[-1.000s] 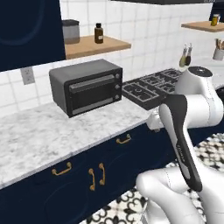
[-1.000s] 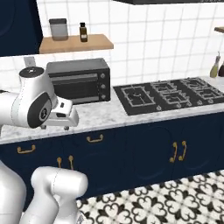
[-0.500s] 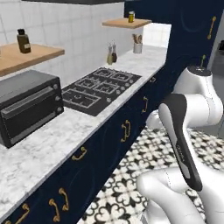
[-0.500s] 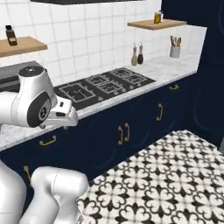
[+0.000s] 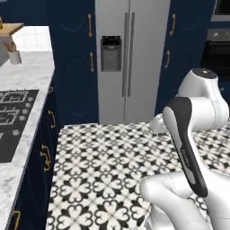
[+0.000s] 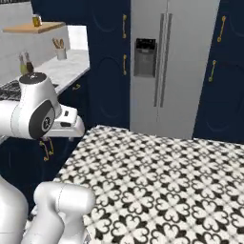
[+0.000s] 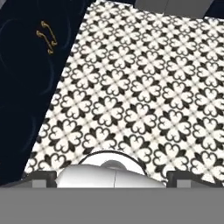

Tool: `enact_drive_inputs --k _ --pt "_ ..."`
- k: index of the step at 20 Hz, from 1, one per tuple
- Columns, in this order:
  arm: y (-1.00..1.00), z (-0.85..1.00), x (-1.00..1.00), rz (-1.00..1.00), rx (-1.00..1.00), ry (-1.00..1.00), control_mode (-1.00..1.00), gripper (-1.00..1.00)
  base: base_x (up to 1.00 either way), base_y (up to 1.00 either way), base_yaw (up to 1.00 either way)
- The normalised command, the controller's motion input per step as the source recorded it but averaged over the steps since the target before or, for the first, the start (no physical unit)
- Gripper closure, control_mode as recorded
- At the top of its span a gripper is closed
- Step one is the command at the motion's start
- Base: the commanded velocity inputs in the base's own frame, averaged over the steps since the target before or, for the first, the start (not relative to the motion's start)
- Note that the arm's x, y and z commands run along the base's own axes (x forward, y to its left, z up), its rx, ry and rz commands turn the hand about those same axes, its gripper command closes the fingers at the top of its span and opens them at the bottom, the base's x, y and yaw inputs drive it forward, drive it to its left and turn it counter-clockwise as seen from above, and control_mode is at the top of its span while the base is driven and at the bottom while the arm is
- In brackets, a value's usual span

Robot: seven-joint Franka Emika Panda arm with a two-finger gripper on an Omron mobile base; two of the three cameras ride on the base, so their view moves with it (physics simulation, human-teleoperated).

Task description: Navigate to the oven.

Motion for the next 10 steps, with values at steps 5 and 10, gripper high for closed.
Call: enact_drive_inputs --k 5,10 --pt "0.00 0.00 0.00 0.00 0.00 0.00 1.00 -1.00 0.00 0.00 -1.00" --pt "0.00 0.00 0.00 0.00 0.00 0.00 1.00 -1.00 0.04 0.03 -0.99"
